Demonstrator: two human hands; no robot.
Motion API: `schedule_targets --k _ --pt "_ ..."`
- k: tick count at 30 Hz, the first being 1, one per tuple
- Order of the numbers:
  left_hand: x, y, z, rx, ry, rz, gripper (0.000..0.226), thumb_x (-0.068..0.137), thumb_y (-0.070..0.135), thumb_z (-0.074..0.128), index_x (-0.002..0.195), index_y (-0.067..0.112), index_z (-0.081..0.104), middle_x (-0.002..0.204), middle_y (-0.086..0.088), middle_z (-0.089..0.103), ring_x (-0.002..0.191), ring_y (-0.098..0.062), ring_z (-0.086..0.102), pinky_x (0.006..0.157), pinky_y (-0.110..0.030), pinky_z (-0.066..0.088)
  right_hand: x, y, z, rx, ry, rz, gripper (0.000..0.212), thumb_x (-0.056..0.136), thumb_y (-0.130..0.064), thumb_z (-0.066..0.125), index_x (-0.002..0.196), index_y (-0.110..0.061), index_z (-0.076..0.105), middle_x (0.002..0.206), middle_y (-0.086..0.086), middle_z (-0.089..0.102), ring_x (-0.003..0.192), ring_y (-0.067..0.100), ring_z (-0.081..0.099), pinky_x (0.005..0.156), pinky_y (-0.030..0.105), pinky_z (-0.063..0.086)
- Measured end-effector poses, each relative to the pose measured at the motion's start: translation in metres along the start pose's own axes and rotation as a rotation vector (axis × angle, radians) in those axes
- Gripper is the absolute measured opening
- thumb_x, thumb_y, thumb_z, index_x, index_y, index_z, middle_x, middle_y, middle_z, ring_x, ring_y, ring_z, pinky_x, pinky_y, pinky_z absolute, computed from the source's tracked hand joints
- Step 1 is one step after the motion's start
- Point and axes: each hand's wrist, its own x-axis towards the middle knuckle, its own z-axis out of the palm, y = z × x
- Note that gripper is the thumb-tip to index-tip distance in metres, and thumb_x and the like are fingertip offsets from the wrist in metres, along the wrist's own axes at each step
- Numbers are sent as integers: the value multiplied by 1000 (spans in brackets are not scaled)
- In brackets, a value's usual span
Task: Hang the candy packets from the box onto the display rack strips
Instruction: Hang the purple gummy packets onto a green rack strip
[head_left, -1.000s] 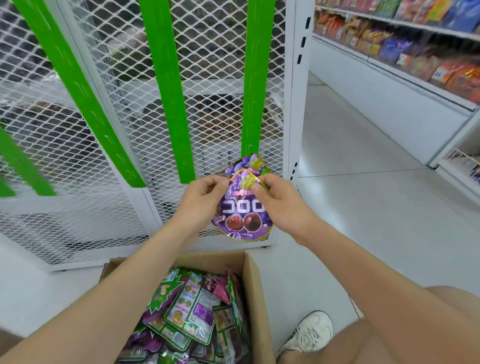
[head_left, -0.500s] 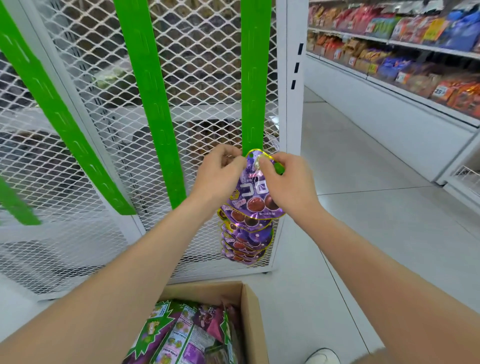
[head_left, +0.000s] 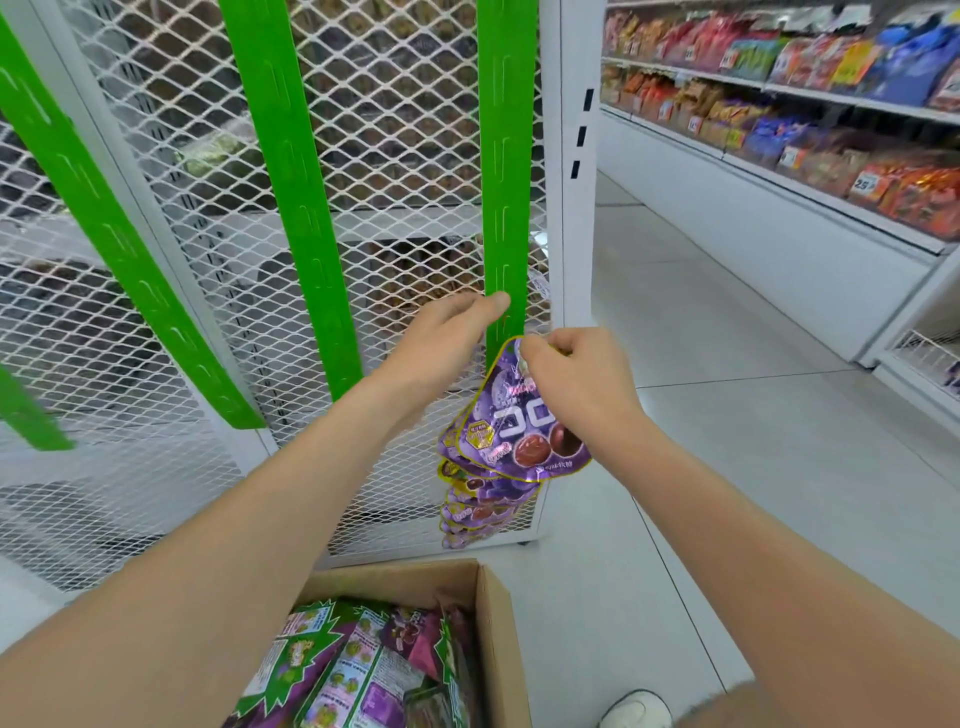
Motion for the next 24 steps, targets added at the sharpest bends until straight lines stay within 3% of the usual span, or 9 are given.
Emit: schedule_targets --k 4,6,8,11,14,17,19,21,24 --pt "0 -1 -1 -39 12 -41 29 106 43 58 88 24 72 72 13 60 60 -3 51 56 -19 40 -4 -7 -5 79 -11 -97 32 92 -36 62 78 -8 67 59 9 57 53 12 47 44 17 34" --pt "0 -2 -3 -76 27 -81 30 104 45 62 100 19 76 80 11 69 67 -2 58 65 -18 45 -5 -10 -3 117 -14 -123 32 93 -36 62 79 -8 66 57 5 53 51 12 45 49 25 38" --pt "0 -1 -6 -135 30 -113 37 101 46 67 108 11 78 84 7 76 78 -11 66 79 -28 51 -4 -11 0 130 -10 -133 36 93 -39 62 78 -6 64 55 -1 48 54 12 40 52 31 36" --pt "0 0 -11 -144 1 -117 47 101 44 67 113 0 74 86 1 77 78 -17 70 80 -31 54 -5 -15 4 118 11 -141 44 93 -37 63 66 -5 48 54 -2 34 57 15 30 52 33 28" --pt "-1 1 -13 -102 -6 -112 48 101 48 66 108 0 73 79 5 72 73 -13 65 75 -26 51 -7 -18 6 86 31 -115 47 91 -35 65 60 -9 41 54 -1 28 58 17 25 52 33 24" --pt "0 1 -16 -51 -12 -117 46 100 51 66 101 5 73 70 13 67 67 -9 60 68 -25 45 -8 -17 7 27 38 -89 45 89 -34 66 64 0 52 54 1 29 59 19 24 52 35 27" --pt "1 -1 -18 -32 -15 -100 64 93 60 68 108 -2 71 84 1 68 75 -16 59 72 -31 43 -8 -14 8 -11 26 -87 46 90 -36 66 66 2 56 53 3 31 58 21 27 53 36 28" --pt "-1 -1 -17 7 23 -61 66 95 59 68 106 -6 69 86 -8 64 71 -16 56 70 -28 44 -9 -9 9 -69 -20 -84 50 94 -38 64 63 0 54 52 5 34 59 25 33 55 38 29" --pt "-6 0 -18 130 108 63 47 103 45 66 80 4 66 57 10 48 50 -5 39 55 -18 37 -8 -5 9 -117 -120 -91 56 101 -42 61 56 -10 49 49 2 36 56 26 36 53 37 29"
